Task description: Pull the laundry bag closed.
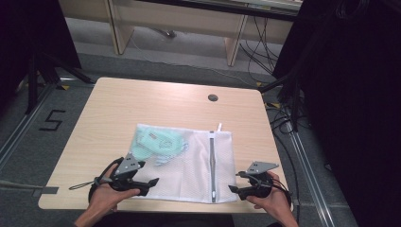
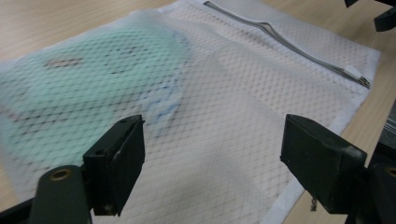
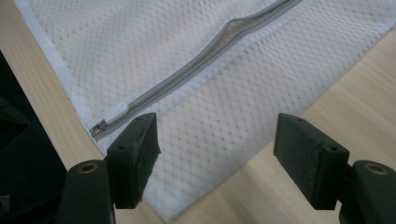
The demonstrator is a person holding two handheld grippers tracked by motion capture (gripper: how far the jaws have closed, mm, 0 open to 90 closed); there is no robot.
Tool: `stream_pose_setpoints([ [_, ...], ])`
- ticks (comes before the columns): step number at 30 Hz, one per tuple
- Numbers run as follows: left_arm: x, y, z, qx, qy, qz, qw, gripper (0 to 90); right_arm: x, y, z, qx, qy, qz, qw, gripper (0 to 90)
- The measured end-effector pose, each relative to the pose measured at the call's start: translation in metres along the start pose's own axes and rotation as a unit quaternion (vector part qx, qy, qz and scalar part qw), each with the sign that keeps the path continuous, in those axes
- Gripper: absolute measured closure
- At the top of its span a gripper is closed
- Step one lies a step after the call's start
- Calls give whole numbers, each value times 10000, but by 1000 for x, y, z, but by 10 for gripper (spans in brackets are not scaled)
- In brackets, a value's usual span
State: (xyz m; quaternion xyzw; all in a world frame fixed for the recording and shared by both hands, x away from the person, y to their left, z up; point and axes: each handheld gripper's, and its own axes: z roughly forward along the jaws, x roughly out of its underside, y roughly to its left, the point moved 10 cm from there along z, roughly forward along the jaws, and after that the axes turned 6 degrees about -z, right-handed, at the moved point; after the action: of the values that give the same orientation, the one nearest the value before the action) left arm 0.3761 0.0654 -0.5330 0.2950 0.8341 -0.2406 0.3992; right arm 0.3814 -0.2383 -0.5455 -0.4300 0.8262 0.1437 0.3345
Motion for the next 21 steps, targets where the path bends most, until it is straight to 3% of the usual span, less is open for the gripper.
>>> stream_pose_setpoints([
  [1, -1, -5, 4, 16, -22, 84, 10000, 213, -2, 3, 1, -65, -44, 94, 9999, 320],
  [2, -1, -10, 7, 96, -43, 92, 9999, 213, 1, 5, -2, -142, 160, 97, 9997, 321],
  [3, -1, -12, 8, 89, 60, 343, 9994, 213, -2, 4, 1, -101, -33, 64, 9999, 324],
  [8, -1, -26, 18, 269, 124, 458, 9985, 214, -2, 8, 1, -197, 152, -151, 9996, 347],
  [9, 0, -30, 19, 360, 139, 403, 9984, 213, -5, 12, 4, -179, 0, -71, 9998, 358],
  [10, 0, -30, 20, 291, 130, 523, 9981, 213, -4, 14, 3, -246, 91, -98, 9996, 368],
  [11, 0, -33, 21, 327, 108, 488, 9982, 213, -6, 14, 4, -246, 51, -188, 9995, 369],
  [14, 1, -38, 22, 400, 135, 644, 9970, 213, -7, 21, 5, -376, 164, -296, 9987, 388],
  [17, 2, -42, 26, 445, 170, 669, 9966, 213, -8, 32, 8, -577, 184, -408, 9973, 418],
  [21, 4, -49, 31, 524, 184, 614, 9966, 214, -10, 37, 10, -669, 183, -573, 9959, 434],
])
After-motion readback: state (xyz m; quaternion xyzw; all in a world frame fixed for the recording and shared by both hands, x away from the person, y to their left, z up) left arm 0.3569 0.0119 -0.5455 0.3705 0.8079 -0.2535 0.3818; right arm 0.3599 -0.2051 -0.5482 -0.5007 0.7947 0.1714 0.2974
